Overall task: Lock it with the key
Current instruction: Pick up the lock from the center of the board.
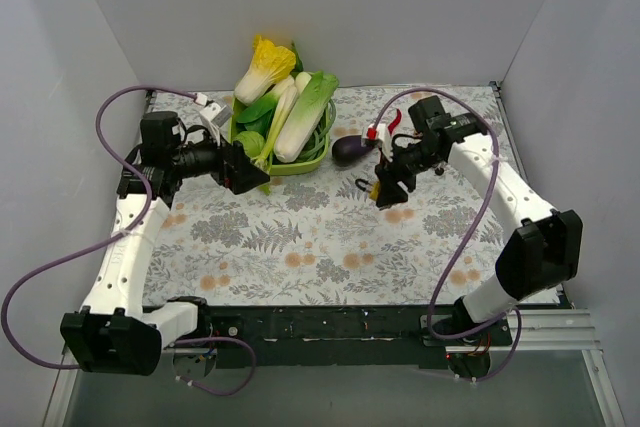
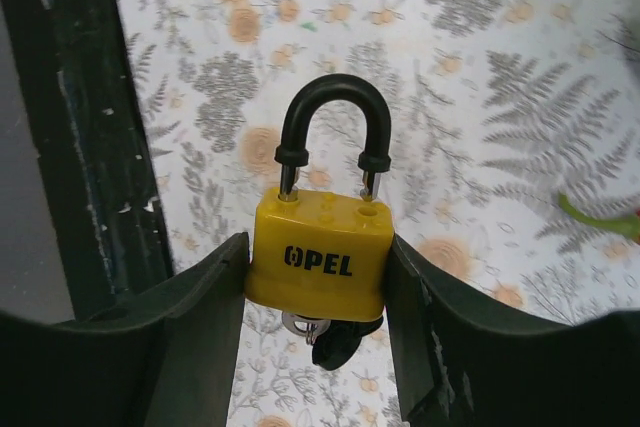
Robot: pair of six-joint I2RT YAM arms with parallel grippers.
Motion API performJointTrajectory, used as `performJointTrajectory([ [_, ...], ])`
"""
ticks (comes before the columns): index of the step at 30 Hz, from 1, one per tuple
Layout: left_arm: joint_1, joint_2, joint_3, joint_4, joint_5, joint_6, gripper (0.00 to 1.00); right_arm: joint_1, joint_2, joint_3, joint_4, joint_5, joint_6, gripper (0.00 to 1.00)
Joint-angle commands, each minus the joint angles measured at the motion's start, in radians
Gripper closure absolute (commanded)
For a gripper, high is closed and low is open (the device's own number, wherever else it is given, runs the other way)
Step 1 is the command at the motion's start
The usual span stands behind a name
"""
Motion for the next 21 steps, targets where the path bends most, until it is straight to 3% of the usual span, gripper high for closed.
performJointTrajectory([
  [1,-0.103,-0.055,-0.004,0.074,0.087,0.131,0.02,0.136,-0.131,-0.048,-0.007,-0.017,0.005,0.99],
  [7,-0.281,-0.082,-0.070,0.097,0.073,0.166,0.02,0.199,-0.318,-0.150,0.166,0.047,-0.023,0.99],
  [11,-0.378,-0.191,-0.166,0.239,-0.033,0.323,0.02,0.266,-0.445,-0.209,0.280,0.124,-0.027,0.99],
  [14,-0.450,-0.216,-0.170,0.250,-0.094,0.410,0.02,0.316,-0.506,-0.250,0.344,0.146,-0.026,0.99],
  [17,-0.528,-0.265,-0.202,0.311,-0.171,0.485,0.04,0.351,-0.496,-0.235,0.319,0.105,-0.008,0.99],
  [21,-0.640,-0.316,-0.257,0.353,-0.258,0.807,0.13,0.353,-0.410,-0.198,0.172,-0.032,0.041,0.99],
])
